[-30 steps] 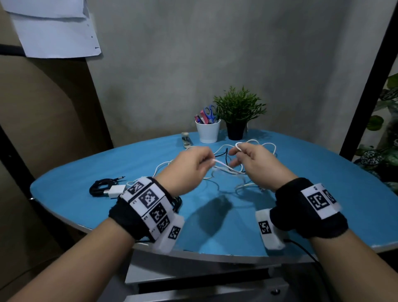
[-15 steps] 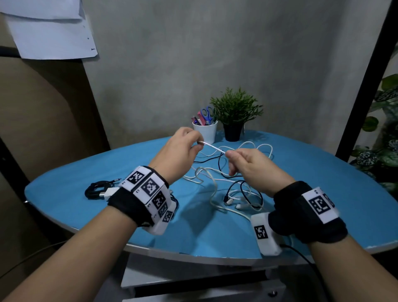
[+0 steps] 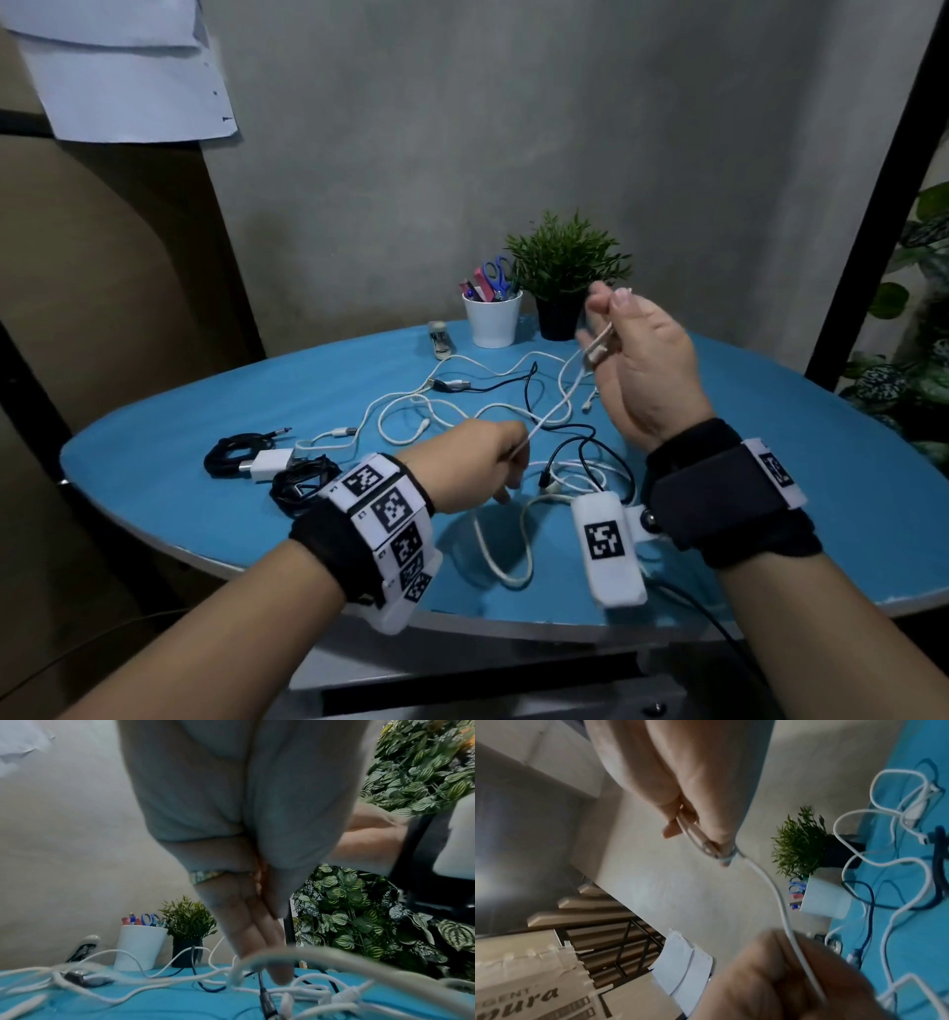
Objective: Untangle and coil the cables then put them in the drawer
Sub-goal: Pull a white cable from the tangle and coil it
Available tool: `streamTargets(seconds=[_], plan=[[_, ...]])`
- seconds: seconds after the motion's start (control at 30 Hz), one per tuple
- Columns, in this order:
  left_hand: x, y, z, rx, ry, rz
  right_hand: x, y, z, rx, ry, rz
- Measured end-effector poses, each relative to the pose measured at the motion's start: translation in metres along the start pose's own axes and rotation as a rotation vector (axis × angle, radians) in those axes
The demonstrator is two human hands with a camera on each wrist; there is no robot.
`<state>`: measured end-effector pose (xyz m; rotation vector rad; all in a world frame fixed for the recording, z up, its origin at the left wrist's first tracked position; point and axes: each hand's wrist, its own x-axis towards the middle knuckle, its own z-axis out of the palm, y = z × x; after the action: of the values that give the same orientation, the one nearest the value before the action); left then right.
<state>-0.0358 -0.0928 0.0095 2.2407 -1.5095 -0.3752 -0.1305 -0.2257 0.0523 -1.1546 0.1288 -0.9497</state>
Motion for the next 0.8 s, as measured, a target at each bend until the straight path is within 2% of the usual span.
streamTargets(seconds=[0.1, 0.13, 0.2, 0.27, 0.33, 0.4, 0.47, 0.53, 0.63, 0.73, 0.8], plan=[[-0.002, -0.007, -0.002, 0.022, -0.026, -0.010, 0.003, 0.005, -0.009, -0.640, -0.045, -0.206], [-0.002, -0.008, -0.005, 0.026, -0.005, -0.006, 0.004, 0.007, -0.013, -0.841, -0.089, -0.233], [0.000, -0.010, -0.012, 0.028, 0.110, 0.015, 0.005, 0.013, -0.018, -1.122, -0.169, -0.192], [0.004, -0.012, -0.021, 0.040, 0.298, 0.090, 0.003, 0.016, -0.020, -1.221, -0.220, -0.081], [0.008, -0.011, -0.031, 0.056, 0.466, 0.212, 0.000, 0.016, -0.019, -1.219, -0.274, -0.023], [0.009, -0.008, -0.042, 0.075, 0.570, 0.313, -0.004, 0.013, -0.016, -1.201, -0.332, -0.037], [0.011, -0.005, -0.053, 0.094, 0.632, 0.351, -0.008, 0.007, -0.013, -1.149, -0.367, -0.061], [0.014, -0.006, -0.063, 0.126, 0.660, 0.329, -0.010, 0.003, -0.011, -1.114, -0.411, -0.050], [0.020, -0.014, -0.066, 0.140, 0.585, 0.211, -0.009, 0.003, -0.012, -0.952, -0.439, -0.006], [0.019, -0.018, -0.053, 0.091, 0.448, 0.126, -0.008, 0.000, -0.010, -0.486, -0.365, 0.080], [0.017, -0.015, -0.040, 0.035, 0.363, 0.079, -0.009, -0.007, -0.005, -0.262, -0.301, 0.124]])
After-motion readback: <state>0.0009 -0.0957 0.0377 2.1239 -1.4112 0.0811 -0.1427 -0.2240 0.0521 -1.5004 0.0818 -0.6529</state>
